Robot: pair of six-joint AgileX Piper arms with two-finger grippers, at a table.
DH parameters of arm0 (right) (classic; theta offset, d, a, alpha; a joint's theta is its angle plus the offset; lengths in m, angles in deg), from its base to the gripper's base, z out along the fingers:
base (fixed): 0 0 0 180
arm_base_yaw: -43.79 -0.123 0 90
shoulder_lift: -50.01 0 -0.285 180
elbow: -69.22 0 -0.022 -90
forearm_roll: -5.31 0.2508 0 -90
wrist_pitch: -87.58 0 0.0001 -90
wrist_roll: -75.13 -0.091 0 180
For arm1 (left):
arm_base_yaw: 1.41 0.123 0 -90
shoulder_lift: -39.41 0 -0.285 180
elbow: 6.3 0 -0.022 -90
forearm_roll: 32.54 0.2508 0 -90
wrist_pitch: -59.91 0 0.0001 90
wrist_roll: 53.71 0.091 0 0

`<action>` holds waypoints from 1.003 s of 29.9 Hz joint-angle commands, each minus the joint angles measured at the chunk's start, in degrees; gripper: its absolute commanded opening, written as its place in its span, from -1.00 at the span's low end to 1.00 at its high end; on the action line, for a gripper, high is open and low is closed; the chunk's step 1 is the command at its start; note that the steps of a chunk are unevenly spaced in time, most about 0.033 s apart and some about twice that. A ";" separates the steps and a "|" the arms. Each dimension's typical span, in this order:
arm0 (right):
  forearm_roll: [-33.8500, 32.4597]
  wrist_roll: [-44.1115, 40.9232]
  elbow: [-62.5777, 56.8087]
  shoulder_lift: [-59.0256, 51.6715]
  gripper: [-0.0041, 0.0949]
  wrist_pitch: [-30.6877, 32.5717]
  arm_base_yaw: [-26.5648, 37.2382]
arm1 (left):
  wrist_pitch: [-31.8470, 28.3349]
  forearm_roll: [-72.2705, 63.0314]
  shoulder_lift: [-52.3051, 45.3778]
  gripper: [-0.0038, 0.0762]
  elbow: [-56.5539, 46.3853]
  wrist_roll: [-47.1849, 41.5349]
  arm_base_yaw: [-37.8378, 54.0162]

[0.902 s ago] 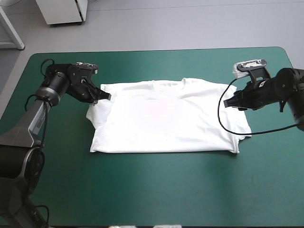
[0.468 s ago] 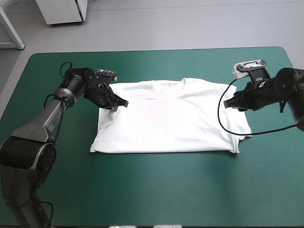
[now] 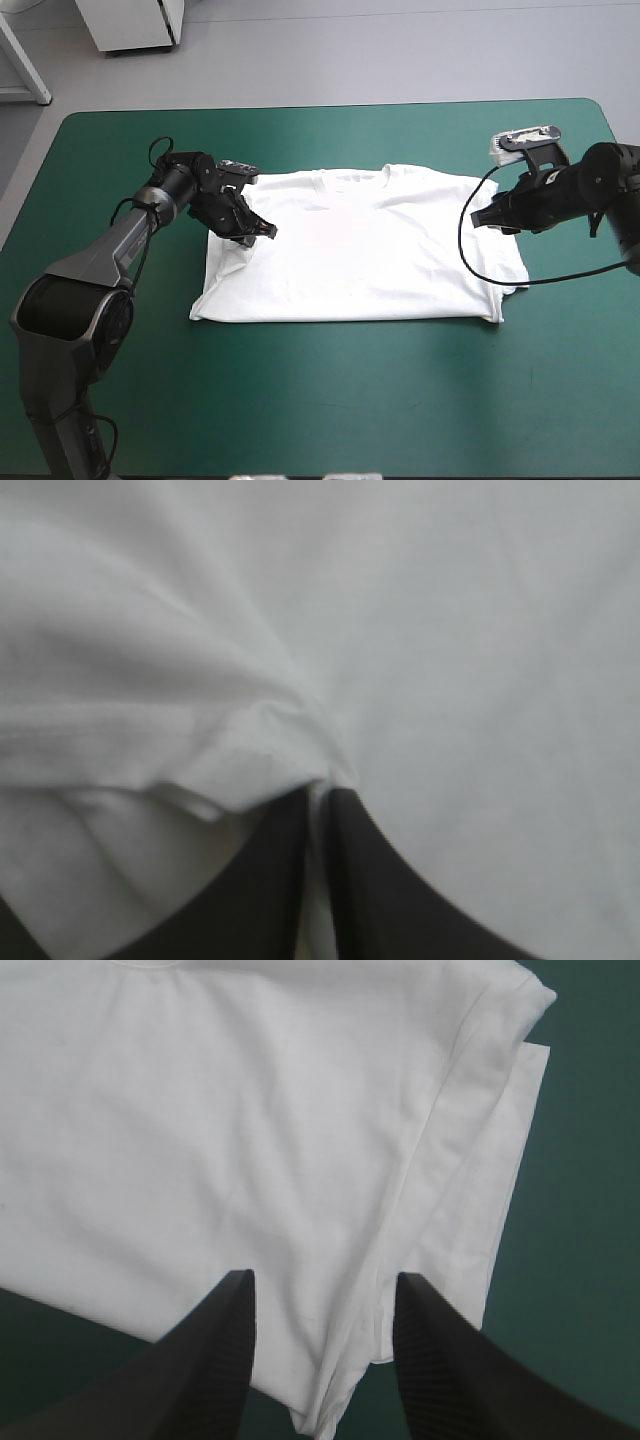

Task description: Fold the cloth

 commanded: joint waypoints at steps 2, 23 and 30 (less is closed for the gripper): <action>0.55 0.70 1.73 -1.57 -0.07 -1.55 0.48 | 5.44 -1.52 -4.68 -0.28 4.81 0.08 -0.21; -12.98 -3.79 1.81 5.47 0.01 -4.26 0.48 | 10.64 -1.47 -23.67 0.07 9.73 -1.01 -0.21; -13.55 -3.79 1.81 13.67 0.10 -6.72 0.61 | 10.97 -1.47 -24.43 0.07 9.73 -1.01 -0.21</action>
